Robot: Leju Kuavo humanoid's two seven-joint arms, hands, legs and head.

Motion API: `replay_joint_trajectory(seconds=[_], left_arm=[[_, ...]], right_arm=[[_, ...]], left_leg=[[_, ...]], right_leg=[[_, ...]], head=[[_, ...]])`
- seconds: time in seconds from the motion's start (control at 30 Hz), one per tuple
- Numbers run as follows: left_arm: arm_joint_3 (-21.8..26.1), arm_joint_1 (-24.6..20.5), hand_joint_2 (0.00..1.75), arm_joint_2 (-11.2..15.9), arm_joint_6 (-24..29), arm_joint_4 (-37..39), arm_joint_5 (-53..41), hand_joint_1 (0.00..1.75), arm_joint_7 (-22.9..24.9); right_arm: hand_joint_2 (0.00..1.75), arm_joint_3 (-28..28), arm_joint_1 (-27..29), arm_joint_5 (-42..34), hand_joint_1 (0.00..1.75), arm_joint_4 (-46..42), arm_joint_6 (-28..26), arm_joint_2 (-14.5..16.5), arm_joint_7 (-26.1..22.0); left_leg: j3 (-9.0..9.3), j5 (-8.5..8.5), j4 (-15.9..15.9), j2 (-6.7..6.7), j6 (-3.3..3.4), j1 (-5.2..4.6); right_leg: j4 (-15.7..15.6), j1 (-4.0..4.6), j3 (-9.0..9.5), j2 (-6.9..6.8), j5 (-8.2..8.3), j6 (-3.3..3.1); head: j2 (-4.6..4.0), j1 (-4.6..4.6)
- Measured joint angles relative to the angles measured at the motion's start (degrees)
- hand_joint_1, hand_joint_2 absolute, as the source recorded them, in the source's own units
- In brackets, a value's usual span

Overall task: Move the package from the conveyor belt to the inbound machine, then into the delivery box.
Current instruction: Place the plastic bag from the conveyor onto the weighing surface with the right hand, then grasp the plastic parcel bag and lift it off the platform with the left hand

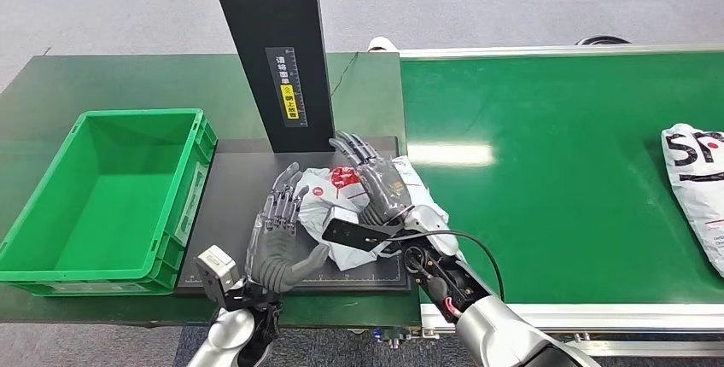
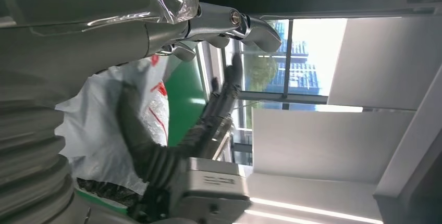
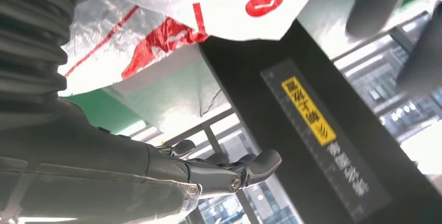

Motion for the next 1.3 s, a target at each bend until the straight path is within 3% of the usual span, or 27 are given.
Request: replay_joint_trajectory(seconds=[0.33,0.6,0.83,1.03,1.13,1.3], left_arm=[[1.11,2.86,1.75,0.08,1.39,-2.34,-1.05,0.0,0.16],[2.09,4.79,1.75,0.1,1.8,-4.32,-2.08,0.0,0.39],[3.03,6.41,1.75,0.22,2.28,-6.03,-2.5,0.0,0.8],[3.66,7.24,1.75,0.24,2.34,-6.69,-3.55,0.0,0.87],[4.03,7.42,1.75,0.23,2.33,-6.75,-3.85,0.0,0.87],[4.48,7.62,1.75,0.25,2.32,-6.83,-3.97,0.0,0.9]], right_arm=[[1.75,-4.39,0.34,0.18,0.0,-3.04,0.07,-0.61,1.53],[1.75,-6.76,0.37,-2.88,0.0,-3.69,4.55,-0.74,-0.63],[1.75,-8.11,0.32,-7.48,0.0,-3.97,13.01,-0.56,-1.0],[1.75,-9.02,-0.6,-14.09,0.0,-3.29,34.08,-0.56,4.29],[1.75,-9.08,-1.37,-14.69,0.0,-2.33,36.95,-0.57,5.05],[1.75,-9.13,-2.17,-14.52,0.0,-1.17,36.98,-0.59,4.96]], left_leg=[[-0.02,0.0,0.0,0.0,0.0,-0.01],[-0.04,0.0,0.0,-0.01,0.0,0.0],[-0.05,0.0,-0.01,-0.02,0.0,0.0],[-0.05,0.0,0.0,-0.06,0.0,0.0],[-0.05,0.0,0.0,-0.08,0.0,0.0],[-0.06,0.0,0.0,-0.08,0.0,0.0]], right_leg=[[0.0,0.0,0.0,-0.01,0.0,0.0],[0.0,0.0,-0.01,-0.01,0.0,0.0],[0.0,0.0,-0.01,-0.04,-0.01,0.01],[0.0,0.0,-0.02,-0.08,-0.01,0.01],[0.0,0.0,-0.02,-0.1,-0.01,0.01],[0.0,0.0,-0.02,-0.1,-0.01,0.01]], head=[[0.0,0.01],[0.0,0.0],[0.0,0.0],[0.0,0.0],[0.0,0.01],[0.0,0.01]])
